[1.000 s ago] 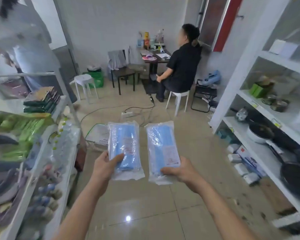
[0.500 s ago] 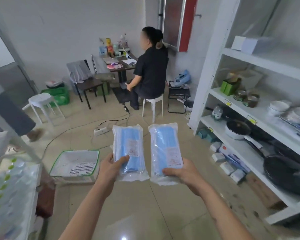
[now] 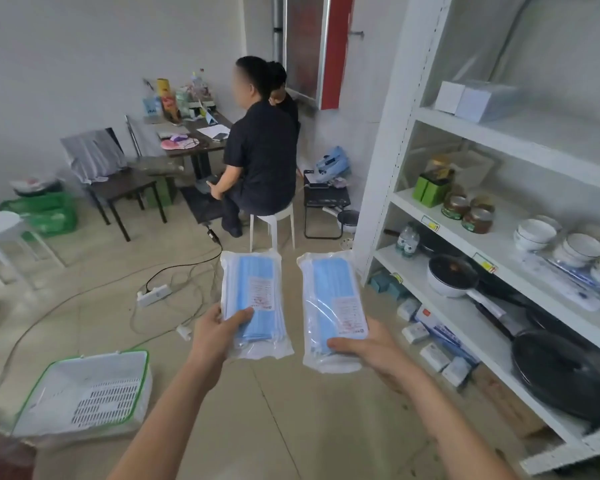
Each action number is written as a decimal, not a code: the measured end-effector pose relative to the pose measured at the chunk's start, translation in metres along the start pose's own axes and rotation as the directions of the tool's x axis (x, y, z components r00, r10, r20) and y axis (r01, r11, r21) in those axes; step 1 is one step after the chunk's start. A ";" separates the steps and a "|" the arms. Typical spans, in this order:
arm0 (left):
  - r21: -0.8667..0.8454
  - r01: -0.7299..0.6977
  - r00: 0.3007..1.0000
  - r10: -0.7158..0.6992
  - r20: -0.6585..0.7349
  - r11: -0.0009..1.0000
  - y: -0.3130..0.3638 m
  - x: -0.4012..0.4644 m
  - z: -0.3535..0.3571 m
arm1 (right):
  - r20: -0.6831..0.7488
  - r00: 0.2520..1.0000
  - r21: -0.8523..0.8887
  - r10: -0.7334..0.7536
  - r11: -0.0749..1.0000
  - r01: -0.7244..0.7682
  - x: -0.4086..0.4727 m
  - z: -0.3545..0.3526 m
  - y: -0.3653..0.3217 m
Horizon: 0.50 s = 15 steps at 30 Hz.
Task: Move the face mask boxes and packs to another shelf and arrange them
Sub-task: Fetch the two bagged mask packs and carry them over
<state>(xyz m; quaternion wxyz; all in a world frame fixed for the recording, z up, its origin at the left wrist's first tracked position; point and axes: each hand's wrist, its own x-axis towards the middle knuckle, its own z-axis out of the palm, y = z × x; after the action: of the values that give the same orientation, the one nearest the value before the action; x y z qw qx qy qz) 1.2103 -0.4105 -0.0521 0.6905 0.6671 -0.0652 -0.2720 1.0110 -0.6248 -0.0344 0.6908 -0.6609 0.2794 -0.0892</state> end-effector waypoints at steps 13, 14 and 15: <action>0.017 0.000 0.963 -0.005 0.269 1.000 0.063 0.183 0.124 | -0.319 0.948 0.074 -0.011 0.997 0.036 0.123 -0.087 -0.048; 0.021 -0.003 0.957 -0.004 0.290 1.000 0.066 0.196 0.139 | -0.345 0.939 0.089 -0.010 0.995 0.044 0.131 -0.099 -0.051; 0.027 -0.005 0.952 -0.003 0.305 1.000 0.068 0.208 0.154 | -0.363 0.932 0.100 -0.008 0.994 0.047 0.140 -0.110 -0.054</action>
<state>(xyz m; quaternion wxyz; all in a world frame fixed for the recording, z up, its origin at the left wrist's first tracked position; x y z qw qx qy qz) 1.3359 -0.6454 -0.0281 0.6630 0.6264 -0.1752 -0.3706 1.0844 -0.7947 -0.0170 0.6605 -0.5992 0.3873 -0.2338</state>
